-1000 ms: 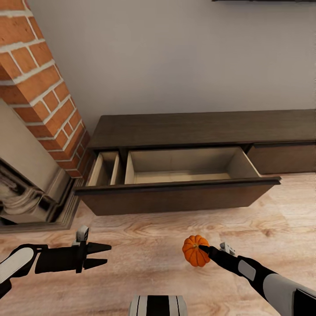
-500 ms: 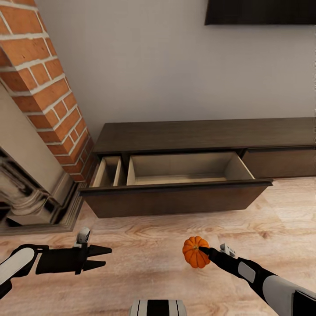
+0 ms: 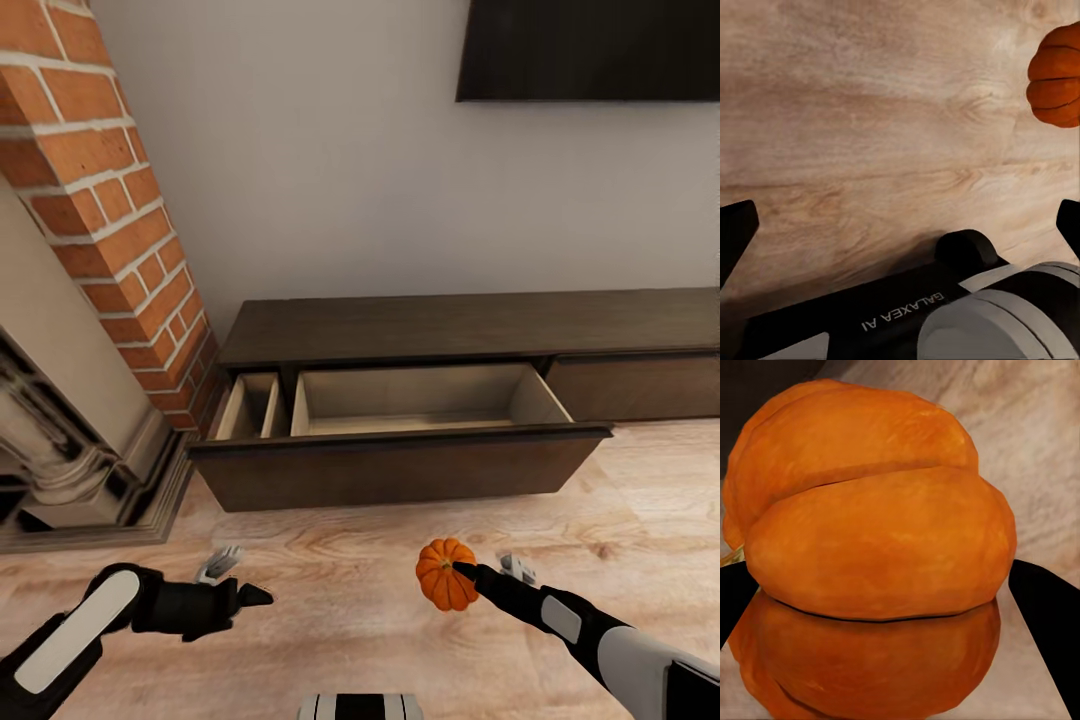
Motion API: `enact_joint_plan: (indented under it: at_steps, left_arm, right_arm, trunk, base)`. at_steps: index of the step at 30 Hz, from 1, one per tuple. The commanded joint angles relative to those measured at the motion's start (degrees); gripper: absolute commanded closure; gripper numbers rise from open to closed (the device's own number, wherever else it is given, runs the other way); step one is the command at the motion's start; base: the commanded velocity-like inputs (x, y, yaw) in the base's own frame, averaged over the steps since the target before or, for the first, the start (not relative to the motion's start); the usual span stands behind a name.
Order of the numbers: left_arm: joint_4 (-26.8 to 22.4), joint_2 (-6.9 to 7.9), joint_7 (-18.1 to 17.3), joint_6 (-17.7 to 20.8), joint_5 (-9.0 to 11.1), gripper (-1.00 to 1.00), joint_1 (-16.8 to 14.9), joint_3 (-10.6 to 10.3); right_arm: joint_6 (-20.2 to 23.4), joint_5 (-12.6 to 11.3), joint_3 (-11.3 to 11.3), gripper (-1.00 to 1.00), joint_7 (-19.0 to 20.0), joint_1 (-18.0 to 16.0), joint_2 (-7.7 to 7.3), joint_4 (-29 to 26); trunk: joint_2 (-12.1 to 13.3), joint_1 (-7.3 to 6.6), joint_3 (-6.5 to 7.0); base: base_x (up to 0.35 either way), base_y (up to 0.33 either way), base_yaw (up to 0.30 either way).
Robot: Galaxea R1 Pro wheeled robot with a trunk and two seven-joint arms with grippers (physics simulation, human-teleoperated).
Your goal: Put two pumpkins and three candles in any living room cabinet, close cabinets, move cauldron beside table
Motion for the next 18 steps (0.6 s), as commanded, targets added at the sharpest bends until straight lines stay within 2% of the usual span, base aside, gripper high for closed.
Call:
enact_joint_plan:
  at_steps: [1,3,5,7,12,14,17,18]
  left_arm:
    - [0.2,-0.81,0.8,0.0,-1.5,-1.00,0.0,0.1]
    - [0.4,-2.11,1.0,0.0,-4.4,-1.00,0.0,0.6]
    - [0.5,-2.71,1.1,0.0,-5.9,-1.00,0.0,1.7]
    - [0.5,-2.90,1.2,0.1,-6.6,-1.00,-0.1,2.6]
    - [0.5,-2.99,1.5,0.1,-7.3,-1.00,-0.3,3.0]
    - [0.4,-3.20,1.5,0.1,-9.3,-1.00,-0.4,3.0]
    - [0.2,-4.04,1.6,0.1,-13.4,-1.00,-0.4,3.1]
    - [0.2,-4.25,1.6,0.1,-14.0,-1.00,-0.4,3.1]
  right_arm:
    - [0.3,-0.6,0.4,1.00,0.1,0.0,-0.01,0.0]
    - [0.1,-0.6,0.4,1.00,0.0,0.0,0.15,0.0]
    - [-0.5,-0.6,0.4,1.00,0.0,0.0,0.40,0.0]
    - [-1.8,-0.6,0.4,1.00,-0.1,0.0,0.50,0.1]
    - [-2.7,-0.7,0.4,1.00,-0.4,0.0,0.58,0.1]
    - [-2.8,-0.7,0.4,1.00,-0.8,0.0,0.61,0.1]
    - [-2.8,-0.6,0.5,1.00,-1.2,0.0,0.63,0.1]
    - [-2.7,-0.6,0.5,1.00,-1.2,0.0,0.67,0.0]
  trunk:
    - [0.0,-0.03,0.18]
    - [0.0,-0.09,0.63]
    - [0.1,-0.14,1.07]
    - [0.1,-0.19,1.51]
    - [0.1,-0.32,2.62]
    - [0.2,-0.37,3.06]
    - [0.2,-0.45,3.73]
    - [0.2,-0.47,3.95]
  base:
    - [0.000,0.000,0.000]
    - [0.000,0.000,0.000]
    - [0.000,0.000,0.000]
    - [0.000,0.000,0.000]
    - [0.000,0.000,0.000]
    - [0.000,0.000,0.000]
    - [-0.065,0.000,0.000]
    - [-0.158,0.000,0.000]
